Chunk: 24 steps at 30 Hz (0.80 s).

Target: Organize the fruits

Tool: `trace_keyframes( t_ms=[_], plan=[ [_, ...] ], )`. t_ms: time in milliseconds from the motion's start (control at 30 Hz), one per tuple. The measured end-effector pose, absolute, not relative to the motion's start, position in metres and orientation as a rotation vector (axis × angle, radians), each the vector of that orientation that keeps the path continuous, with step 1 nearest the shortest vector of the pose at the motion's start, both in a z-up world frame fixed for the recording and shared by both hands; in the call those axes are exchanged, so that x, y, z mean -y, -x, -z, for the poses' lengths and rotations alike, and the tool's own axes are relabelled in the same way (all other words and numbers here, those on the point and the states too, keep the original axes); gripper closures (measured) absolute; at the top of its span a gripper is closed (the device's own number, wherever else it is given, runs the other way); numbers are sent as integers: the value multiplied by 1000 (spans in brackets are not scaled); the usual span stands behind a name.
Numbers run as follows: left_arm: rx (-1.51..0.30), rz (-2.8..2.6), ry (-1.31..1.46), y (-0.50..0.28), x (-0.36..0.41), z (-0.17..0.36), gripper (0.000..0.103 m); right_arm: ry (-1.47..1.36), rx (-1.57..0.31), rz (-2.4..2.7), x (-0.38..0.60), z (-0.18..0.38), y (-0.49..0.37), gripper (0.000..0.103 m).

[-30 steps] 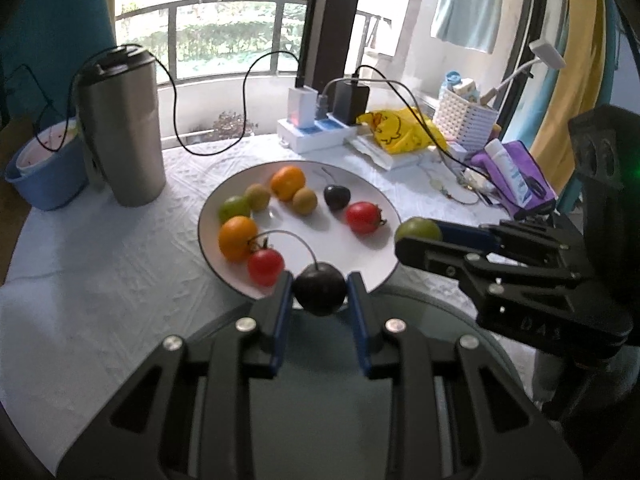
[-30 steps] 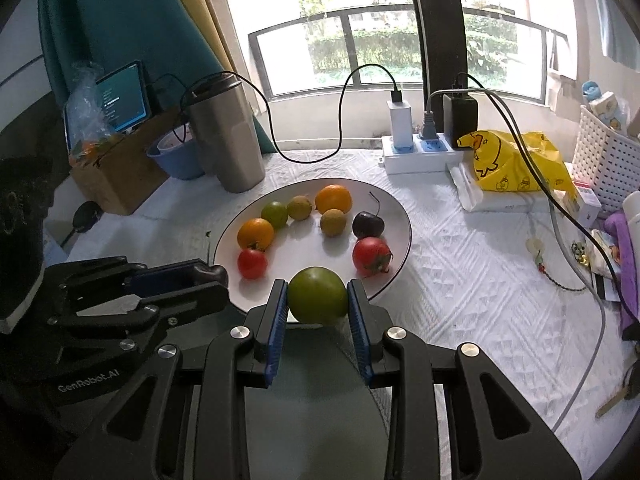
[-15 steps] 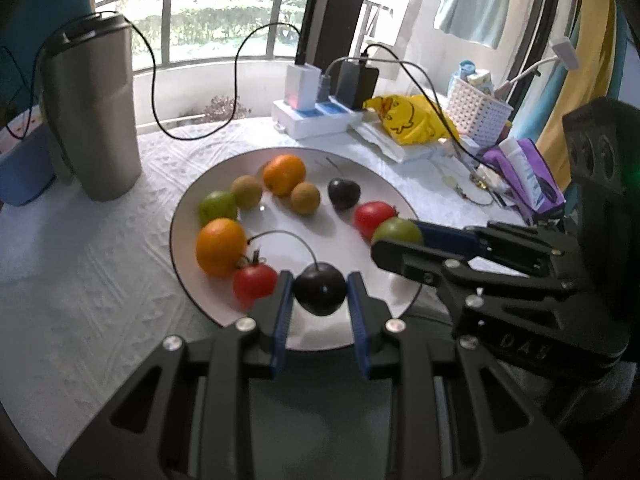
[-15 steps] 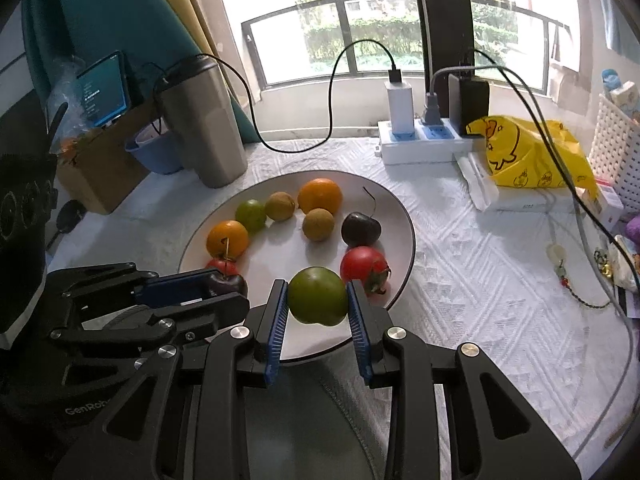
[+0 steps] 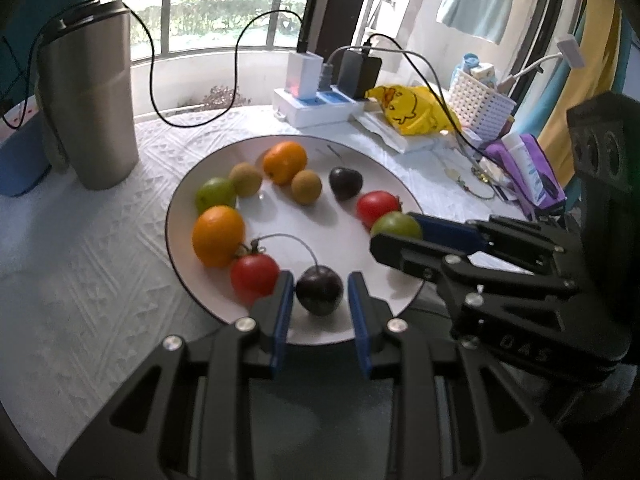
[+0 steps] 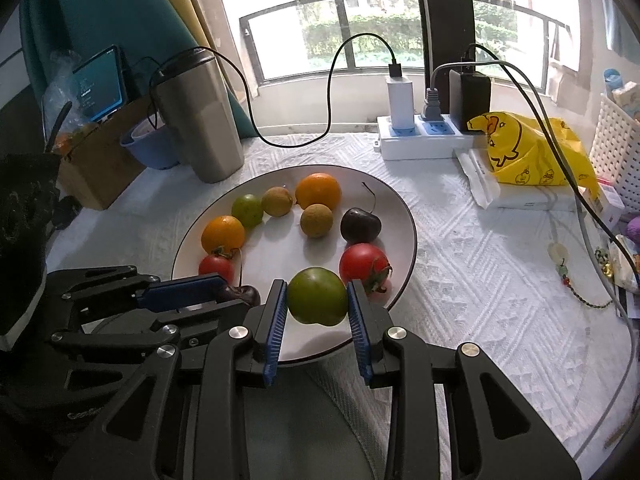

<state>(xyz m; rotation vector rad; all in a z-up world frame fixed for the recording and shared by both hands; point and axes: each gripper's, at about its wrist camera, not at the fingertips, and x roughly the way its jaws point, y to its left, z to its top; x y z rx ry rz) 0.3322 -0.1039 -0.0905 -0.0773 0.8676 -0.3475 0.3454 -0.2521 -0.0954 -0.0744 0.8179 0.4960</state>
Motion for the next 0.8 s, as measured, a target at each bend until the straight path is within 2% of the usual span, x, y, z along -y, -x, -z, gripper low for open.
trace_keyframes(
  t_ms=[800],
  plan=[
    [-776,314,85,-272,88,51,64,95,-747,-473,247,54,-288,69]
  ],
)
